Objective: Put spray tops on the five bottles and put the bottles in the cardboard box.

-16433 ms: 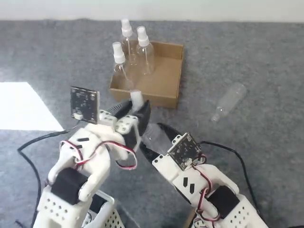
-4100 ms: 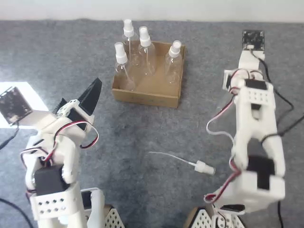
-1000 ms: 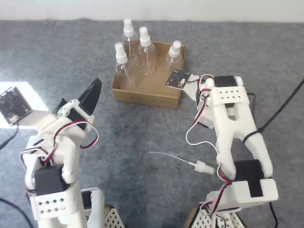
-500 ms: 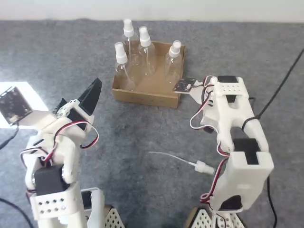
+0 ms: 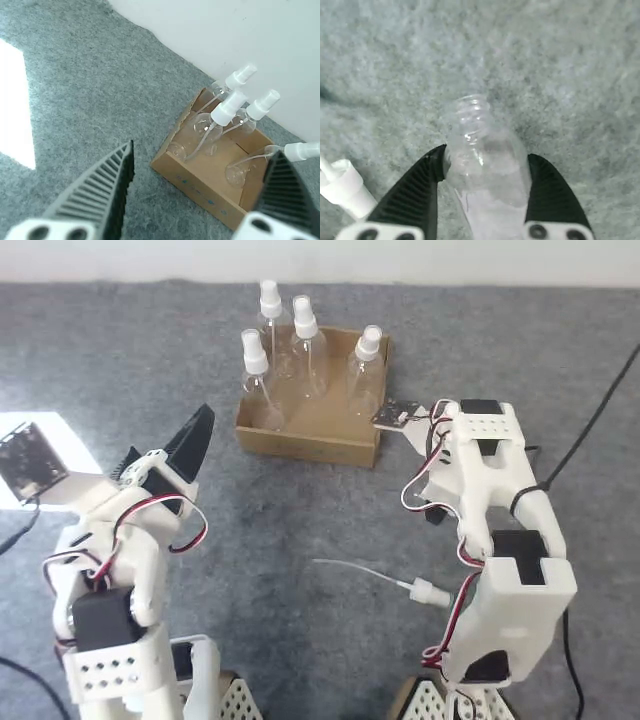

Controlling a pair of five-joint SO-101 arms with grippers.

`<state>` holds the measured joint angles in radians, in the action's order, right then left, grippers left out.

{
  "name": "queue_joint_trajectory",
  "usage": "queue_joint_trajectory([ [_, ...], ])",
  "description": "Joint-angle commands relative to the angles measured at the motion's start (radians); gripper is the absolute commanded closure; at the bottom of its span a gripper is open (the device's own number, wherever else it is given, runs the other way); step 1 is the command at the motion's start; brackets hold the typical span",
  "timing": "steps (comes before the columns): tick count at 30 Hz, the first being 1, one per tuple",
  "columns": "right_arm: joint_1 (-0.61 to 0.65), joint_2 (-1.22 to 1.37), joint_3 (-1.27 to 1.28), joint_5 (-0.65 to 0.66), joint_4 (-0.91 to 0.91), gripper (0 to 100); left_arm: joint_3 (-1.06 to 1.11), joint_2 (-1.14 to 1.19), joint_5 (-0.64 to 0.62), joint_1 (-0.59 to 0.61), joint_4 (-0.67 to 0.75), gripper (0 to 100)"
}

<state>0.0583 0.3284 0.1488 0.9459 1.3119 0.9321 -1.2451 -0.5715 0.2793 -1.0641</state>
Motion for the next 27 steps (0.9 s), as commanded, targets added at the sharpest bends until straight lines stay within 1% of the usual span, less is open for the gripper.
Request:
queue_joint_trajectory([
  [1,-0.005,-0.022,-0.058,-0.072,-0.004,90.6,-0.007,-0.012,-0.003,0.008,0.026,62],
  [3,-0.004,-0.022,-0.058,-0.083,0.004,88.4,-0.007,-0.012,-0.003,0.008,0.026,62],
  [5,-0.007,-0.022,-0.058,-0.074,0.015,82.4,-0.007,-0.012,-0.003,0.008,0.026,62],
  [8,-0.007,-0.022,-0.058,-0.002,0.068,74.6,-0.007,-0.012,-0.003,0.008,0.026,62],
  [10,-0.005,-0.022,-0.058,0.051,0.099,74.2,-0.007,-0.012,-0.003,0.008,0.026,62],
  [15,-0.010,-0.018,-0.058,0.133,0.102,76.3,-0.007,-0.012,-0.003,0.008,0.026,62],
  [19,-0.007,-0.016,-0.058,0.158,0.099,75.2,-0.007,-0.012,-0.003,0.008,0.026,62],
  [24,-0.005,-0.021,-0.058,0.160,0.107,61.7,-0.007,-0.012,-0.003,0.008,0.026,62],
  [27,-0.005,-0.021,-0.057,0.198,0.113,60.8,-0.007,-0.012,-0.003,0.008,0.026,62],
])
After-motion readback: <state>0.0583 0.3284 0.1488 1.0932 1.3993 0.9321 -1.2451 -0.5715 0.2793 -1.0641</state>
